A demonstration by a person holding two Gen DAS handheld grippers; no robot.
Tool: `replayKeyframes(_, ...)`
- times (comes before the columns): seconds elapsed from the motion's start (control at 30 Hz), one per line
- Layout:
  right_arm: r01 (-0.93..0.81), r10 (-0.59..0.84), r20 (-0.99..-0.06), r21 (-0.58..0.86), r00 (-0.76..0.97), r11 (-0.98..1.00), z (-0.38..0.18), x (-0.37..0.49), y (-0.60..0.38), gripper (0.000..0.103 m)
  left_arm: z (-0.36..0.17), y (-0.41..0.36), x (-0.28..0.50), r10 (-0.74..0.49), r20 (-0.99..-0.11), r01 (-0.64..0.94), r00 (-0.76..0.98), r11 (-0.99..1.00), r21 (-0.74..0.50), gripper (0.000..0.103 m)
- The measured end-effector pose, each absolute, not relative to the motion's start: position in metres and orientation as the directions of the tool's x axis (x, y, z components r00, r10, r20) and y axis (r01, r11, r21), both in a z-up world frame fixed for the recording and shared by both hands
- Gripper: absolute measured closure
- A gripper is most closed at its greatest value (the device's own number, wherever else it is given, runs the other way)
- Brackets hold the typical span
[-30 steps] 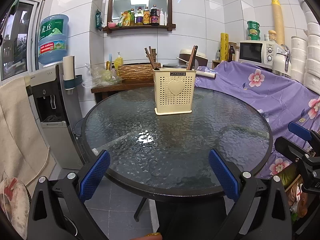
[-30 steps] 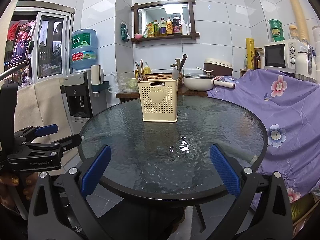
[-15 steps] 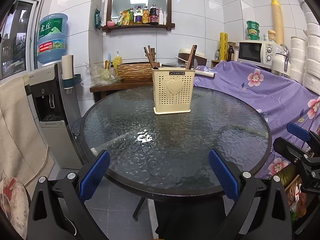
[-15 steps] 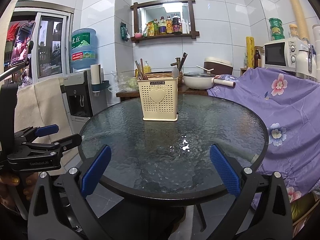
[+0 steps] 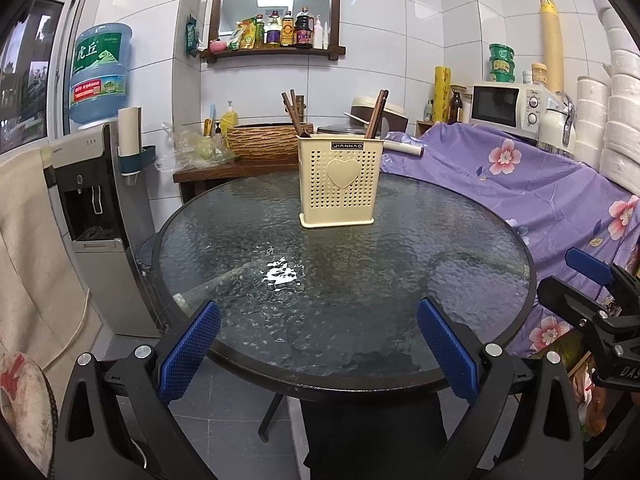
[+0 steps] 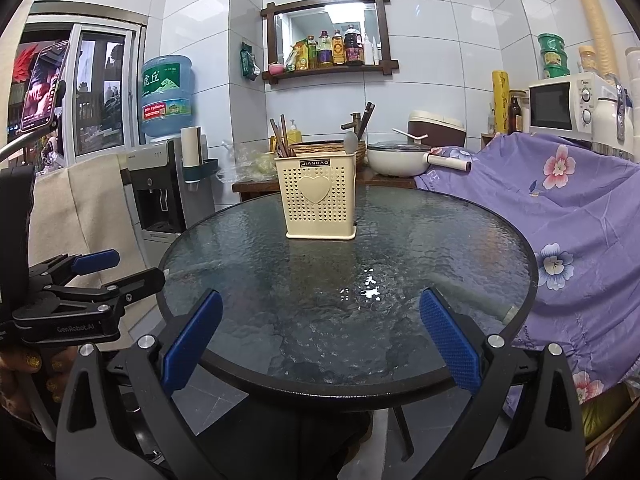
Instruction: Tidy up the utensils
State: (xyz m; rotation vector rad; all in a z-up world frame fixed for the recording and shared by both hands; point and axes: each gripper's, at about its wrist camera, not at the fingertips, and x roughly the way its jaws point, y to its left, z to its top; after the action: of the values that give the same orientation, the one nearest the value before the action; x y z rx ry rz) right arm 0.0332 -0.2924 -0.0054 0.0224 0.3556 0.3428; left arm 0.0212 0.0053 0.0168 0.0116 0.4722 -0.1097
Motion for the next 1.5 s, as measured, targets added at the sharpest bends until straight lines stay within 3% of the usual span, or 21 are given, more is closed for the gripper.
replayKeyframes(1.5, -0.321, 0.332, -0.345, 0.090, 0.878, 0.943, -0.0082, 0.0333, -0.2919, 0.006, 0.0154, 0.0101, 0.0216, -0.056, -0.455, 0.068, 0.889, 0.998, 0.009, 0.006)
